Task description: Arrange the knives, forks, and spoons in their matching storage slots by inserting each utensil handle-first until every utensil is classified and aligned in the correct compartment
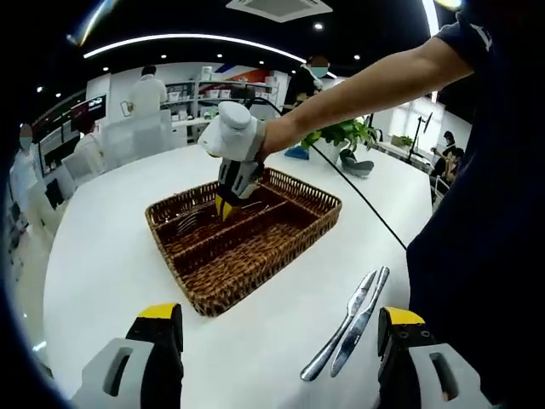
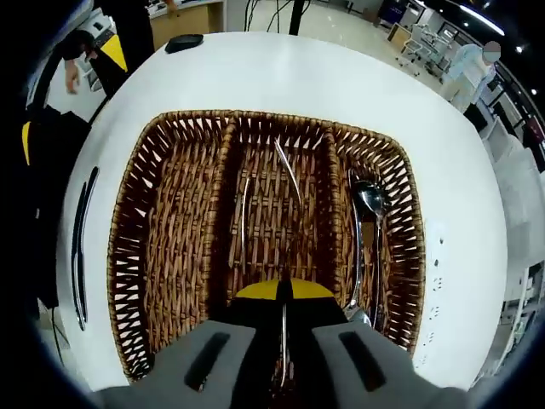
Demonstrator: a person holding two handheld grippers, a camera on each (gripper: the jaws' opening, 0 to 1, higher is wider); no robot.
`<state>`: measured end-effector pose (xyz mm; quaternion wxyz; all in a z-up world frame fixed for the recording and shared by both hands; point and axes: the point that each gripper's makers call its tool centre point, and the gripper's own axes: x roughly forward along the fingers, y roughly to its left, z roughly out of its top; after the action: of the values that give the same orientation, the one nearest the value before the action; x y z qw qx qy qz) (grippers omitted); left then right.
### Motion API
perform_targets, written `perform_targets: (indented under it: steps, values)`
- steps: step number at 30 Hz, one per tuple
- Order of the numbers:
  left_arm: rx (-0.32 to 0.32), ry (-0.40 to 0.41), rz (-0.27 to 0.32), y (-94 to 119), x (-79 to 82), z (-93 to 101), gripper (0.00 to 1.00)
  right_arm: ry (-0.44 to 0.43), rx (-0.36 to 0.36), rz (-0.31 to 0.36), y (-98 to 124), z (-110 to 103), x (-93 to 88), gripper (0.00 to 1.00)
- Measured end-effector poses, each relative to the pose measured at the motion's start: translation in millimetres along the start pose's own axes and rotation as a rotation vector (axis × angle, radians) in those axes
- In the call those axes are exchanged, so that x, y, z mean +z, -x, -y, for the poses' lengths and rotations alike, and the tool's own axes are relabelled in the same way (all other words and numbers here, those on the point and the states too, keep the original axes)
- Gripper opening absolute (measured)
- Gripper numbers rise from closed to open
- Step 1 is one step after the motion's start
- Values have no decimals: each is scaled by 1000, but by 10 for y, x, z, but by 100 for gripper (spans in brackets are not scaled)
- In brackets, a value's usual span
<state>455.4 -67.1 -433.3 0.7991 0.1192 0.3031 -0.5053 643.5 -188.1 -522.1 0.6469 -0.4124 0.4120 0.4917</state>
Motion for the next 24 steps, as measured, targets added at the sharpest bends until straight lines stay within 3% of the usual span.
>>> perform_targets:
  steps: [9, 13, 24]
  values:
    - [0, 25, -17, 0, -81, 4, 100, -23, -14, -9, -130, 80, 86, 0]
    - [2, 42, -14, -7, -91, -2, 100, -77, 22, 28, -165, 73, 144, 0]
    - [-5, 33, -40, -63, -128, -3, 100, -62, 7, 18, -174, 73, 157, 1]
